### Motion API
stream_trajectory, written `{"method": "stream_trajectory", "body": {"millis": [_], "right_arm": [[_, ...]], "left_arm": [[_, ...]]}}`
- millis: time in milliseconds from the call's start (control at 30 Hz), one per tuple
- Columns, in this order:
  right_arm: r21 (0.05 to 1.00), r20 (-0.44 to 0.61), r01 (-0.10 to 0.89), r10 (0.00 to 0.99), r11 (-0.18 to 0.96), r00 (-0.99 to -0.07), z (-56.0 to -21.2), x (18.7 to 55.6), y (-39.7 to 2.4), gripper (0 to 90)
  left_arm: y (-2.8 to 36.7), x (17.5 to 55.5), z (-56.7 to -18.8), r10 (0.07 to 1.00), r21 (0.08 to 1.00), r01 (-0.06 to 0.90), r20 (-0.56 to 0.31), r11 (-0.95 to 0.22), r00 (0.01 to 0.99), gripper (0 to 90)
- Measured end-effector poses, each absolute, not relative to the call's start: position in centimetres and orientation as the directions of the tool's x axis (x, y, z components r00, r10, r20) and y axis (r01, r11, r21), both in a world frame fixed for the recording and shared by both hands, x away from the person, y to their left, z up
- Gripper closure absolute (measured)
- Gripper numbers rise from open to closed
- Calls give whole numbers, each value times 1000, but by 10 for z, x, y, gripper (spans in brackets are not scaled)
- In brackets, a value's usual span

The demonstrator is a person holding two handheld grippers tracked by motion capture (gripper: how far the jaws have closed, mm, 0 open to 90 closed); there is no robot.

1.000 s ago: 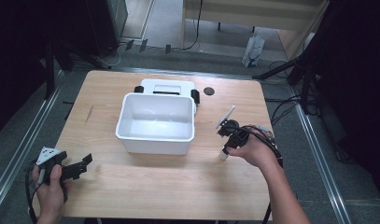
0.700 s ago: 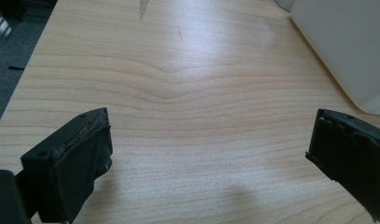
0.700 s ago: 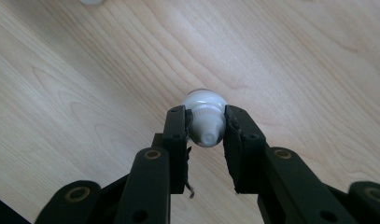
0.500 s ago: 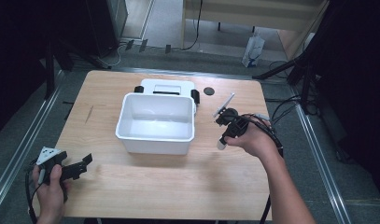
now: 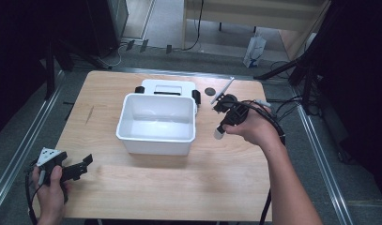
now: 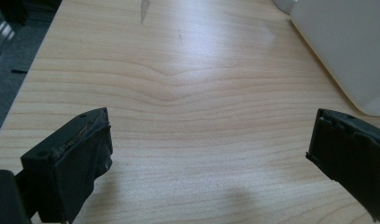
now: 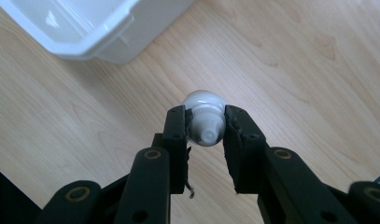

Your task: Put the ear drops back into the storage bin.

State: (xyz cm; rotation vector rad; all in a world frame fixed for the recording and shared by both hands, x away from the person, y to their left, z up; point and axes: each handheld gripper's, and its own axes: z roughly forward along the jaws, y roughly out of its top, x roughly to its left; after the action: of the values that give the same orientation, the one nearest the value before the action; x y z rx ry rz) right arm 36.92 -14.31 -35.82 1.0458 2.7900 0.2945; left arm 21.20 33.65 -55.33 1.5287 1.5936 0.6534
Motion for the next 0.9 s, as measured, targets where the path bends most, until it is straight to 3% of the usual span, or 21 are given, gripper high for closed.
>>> {"method": "stream_trajectory", "body": {"millis": [433,900], "right_arm": [[249,-91,583,618,773,-781,-319,378,-115,720],[271,-69,526,561,806,-825,-306,382,-77,721]], "left_arm": [[331,210,-552,989,843,531,-134,84,56,5],[330,210,-552,991,844,531,-121,71,59,4]]}}
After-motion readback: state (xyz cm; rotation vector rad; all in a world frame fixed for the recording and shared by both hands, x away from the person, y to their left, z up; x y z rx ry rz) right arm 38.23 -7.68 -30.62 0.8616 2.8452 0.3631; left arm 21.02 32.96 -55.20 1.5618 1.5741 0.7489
